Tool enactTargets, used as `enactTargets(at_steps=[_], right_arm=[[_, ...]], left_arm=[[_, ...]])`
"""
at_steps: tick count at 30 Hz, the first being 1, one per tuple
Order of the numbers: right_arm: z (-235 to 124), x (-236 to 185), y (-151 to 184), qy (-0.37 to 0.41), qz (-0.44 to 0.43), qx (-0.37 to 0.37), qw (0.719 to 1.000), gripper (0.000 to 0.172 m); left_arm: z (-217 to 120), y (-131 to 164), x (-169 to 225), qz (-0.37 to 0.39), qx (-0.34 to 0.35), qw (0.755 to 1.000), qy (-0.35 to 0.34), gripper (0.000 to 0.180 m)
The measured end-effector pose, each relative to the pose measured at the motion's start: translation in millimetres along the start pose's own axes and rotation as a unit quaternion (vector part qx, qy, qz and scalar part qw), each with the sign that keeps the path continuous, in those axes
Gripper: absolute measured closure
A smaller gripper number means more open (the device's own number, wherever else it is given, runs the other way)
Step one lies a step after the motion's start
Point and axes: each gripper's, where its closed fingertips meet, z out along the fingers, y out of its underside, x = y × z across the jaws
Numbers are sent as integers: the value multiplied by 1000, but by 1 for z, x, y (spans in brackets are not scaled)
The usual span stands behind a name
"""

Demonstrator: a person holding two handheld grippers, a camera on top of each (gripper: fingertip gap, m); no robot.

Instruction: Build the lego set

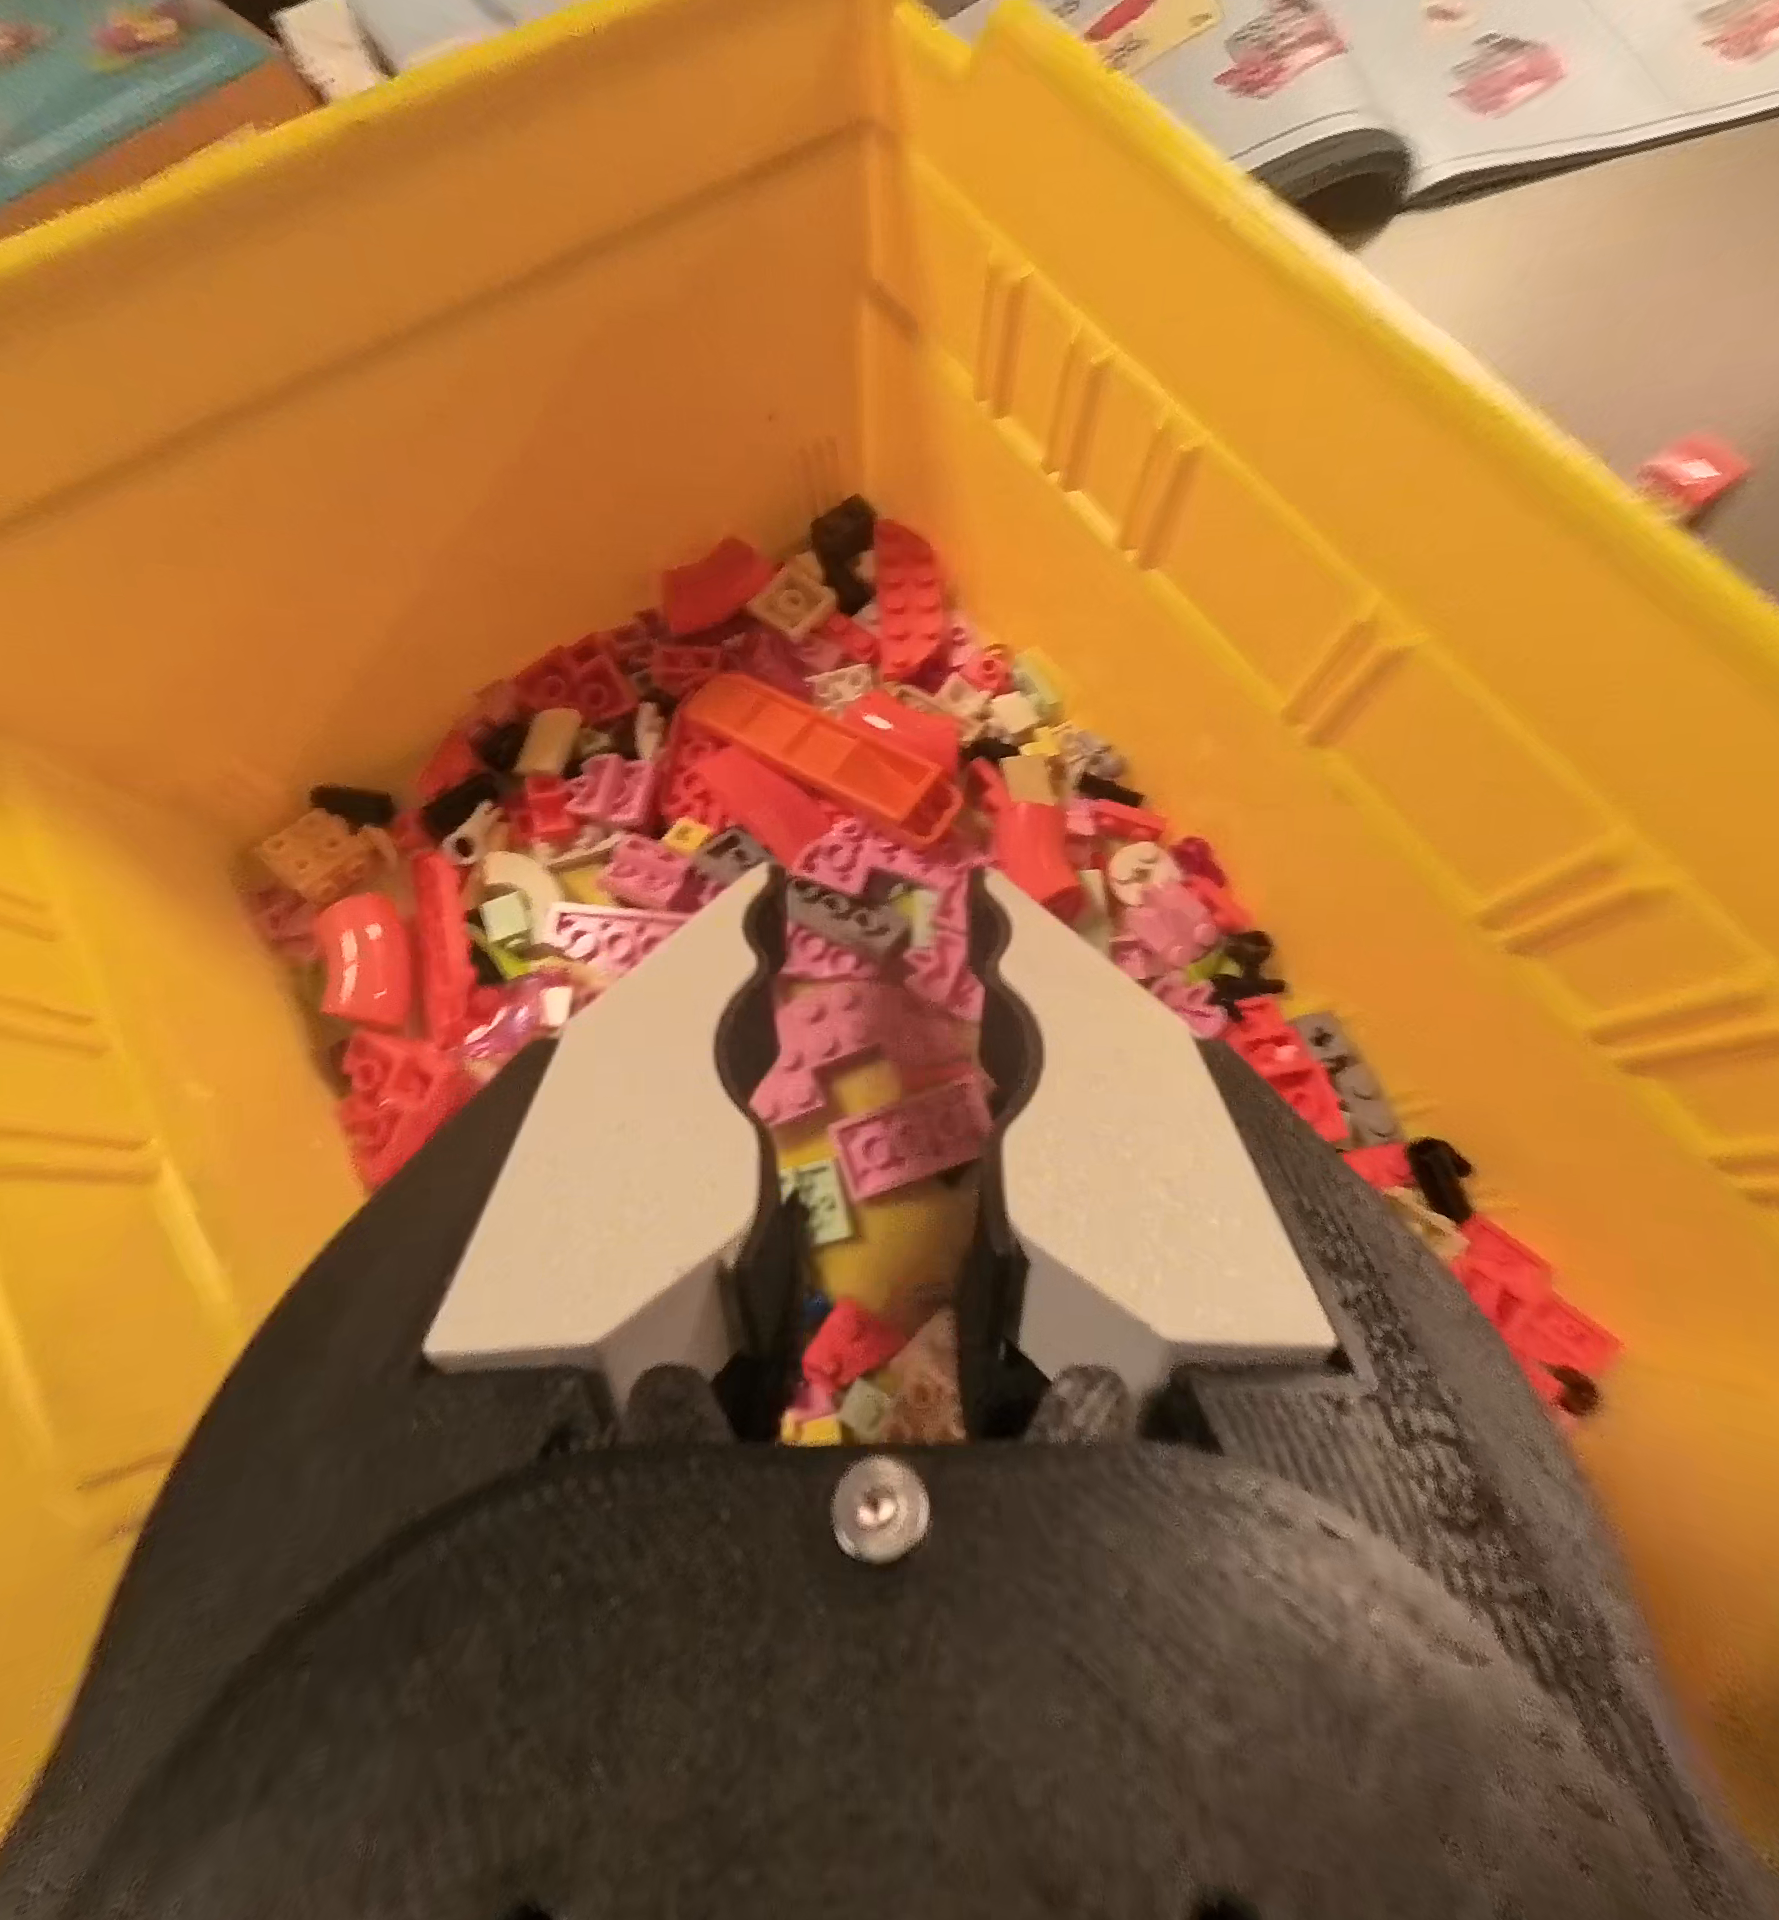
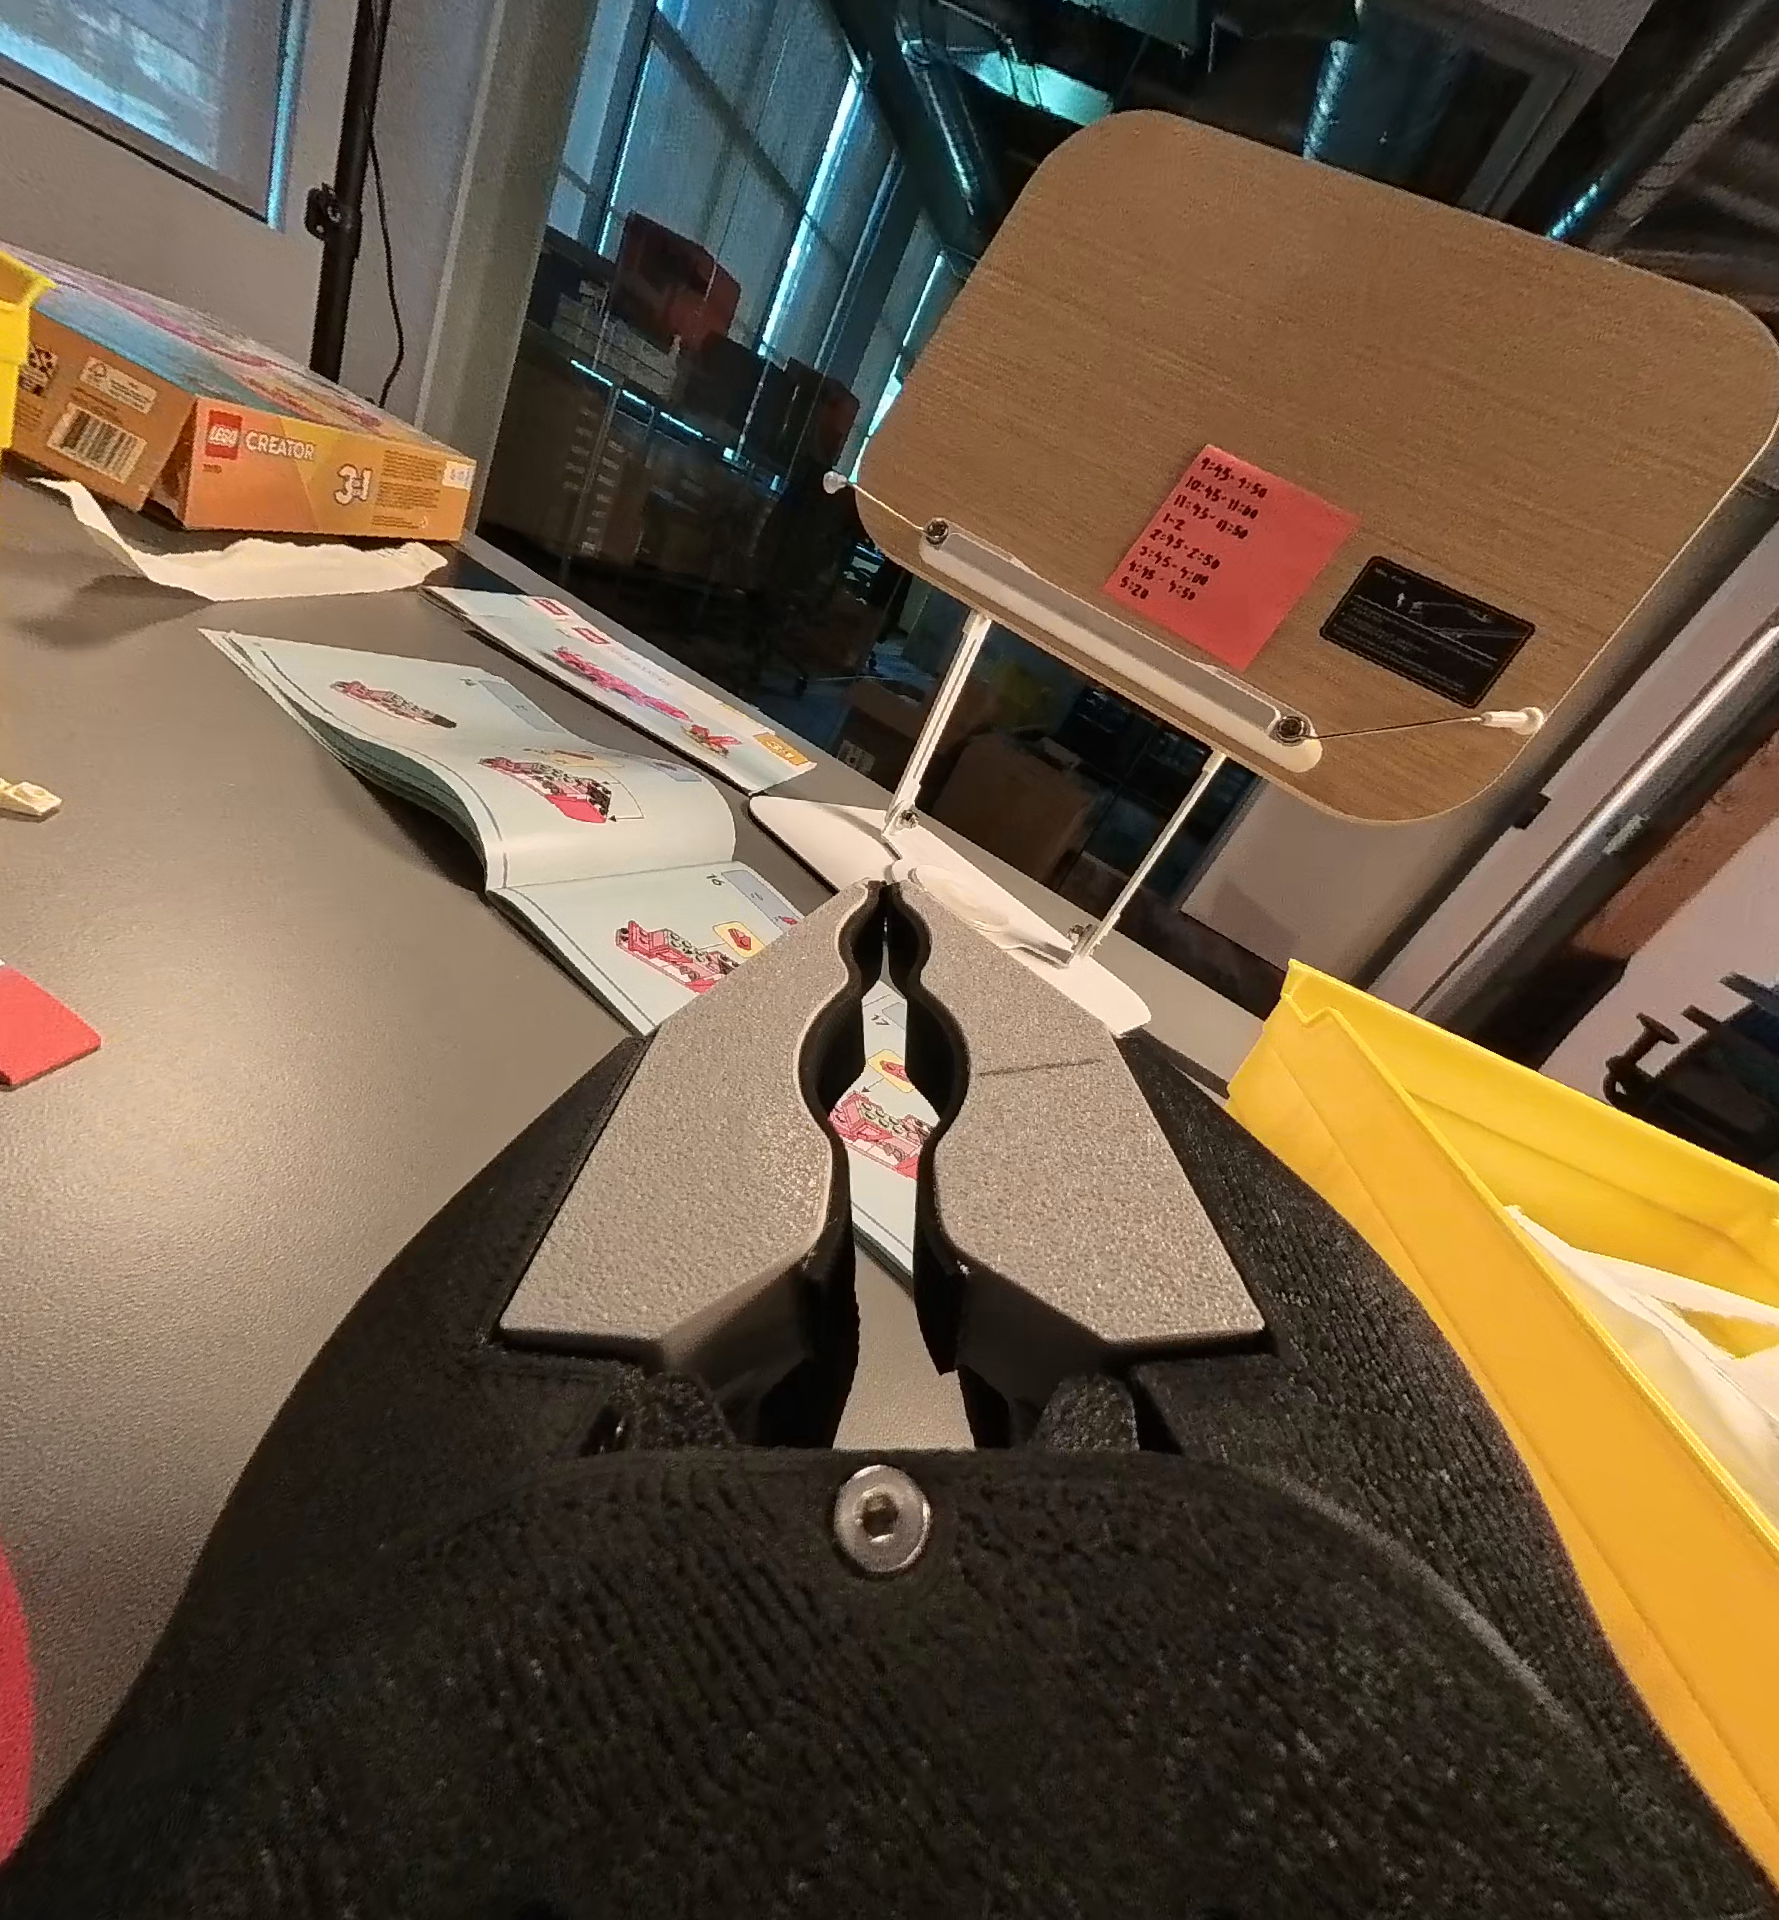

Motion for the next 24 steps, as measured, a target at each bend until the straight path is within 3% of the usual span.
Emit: enactTargets(at_steps=[4, 8, 11, 15, 19, 22, 24], right_arm=[[0, 1, 0, 2, 4, 1, 1000, 172], [-1, 2, -1, 3, 7, 2, 1000, 172], [-1, 6, 1, 13, 6, -1, 1000, 172], [-2, 12, 2, 24, 18, -1, 1000, 172], [-3, 13, 2, 24, 19, 0, 1000, 172], [-2, 11, 2, 21, 12, -2, 1000, 172], [-2, 10, 2, 20, 11, -2, 1000, 172]], left_arm=[[-15, -15, 5, -2, 39, 999, 12, 151], [-58, -31, 1, 40, 42, 998, -24, 149], [-85, -19, 16, 158, -50, 985, 42, 124], [-101, 11, -4, 273, -238, 931, 51, 135], [-111, 54, -11, 318, -430, 838, 111, 138], [-113, 76, -20, 343, -513, 776, 127, 138], [-111, 87, -28, 357, -540, 750, 133, 136]])
